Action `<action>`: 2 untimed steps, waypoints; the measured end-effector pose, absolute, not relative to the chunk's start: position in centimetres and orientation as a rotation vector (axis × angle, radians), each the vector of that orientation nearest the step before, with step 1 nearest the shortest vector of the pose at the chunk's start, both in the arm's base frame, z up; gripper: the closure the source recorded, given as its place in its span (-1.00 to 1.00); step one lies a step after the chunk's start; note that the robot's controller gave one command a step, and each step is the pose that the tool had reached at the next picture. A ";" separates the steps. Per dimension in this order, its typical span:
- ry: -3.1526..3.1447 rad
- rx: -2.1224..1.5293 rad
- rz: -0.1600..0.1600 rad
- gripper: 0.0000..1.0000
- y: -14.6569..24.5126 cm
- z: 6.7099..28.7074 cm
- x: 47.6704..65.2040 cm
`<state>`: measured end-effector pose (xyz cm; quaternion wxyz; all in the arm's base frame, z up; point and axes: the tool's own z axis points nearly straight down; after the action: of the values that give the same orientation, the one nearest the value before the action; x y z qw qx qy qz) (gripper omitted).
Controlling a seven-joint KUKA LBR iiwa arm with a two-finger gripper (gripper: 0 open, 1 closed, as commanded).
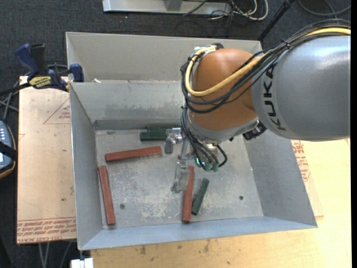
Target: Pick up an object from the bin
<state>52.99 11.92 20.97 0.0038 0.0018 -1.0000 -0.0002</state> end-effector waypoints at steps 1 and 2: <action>-3.142 0.001 -0.002 -1.00 11.9 21.4 53.2; -3.146 0.021 -0.005 -1.00 11.7 21.0 53.3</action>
Offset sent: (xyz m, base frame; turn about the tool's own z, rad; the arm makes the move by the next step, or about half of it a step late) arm 0.0207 -0.0582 -0.1397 -0.2388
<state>53.29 11.75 21.02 -0.0024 0.0066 -1.0000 -0.0014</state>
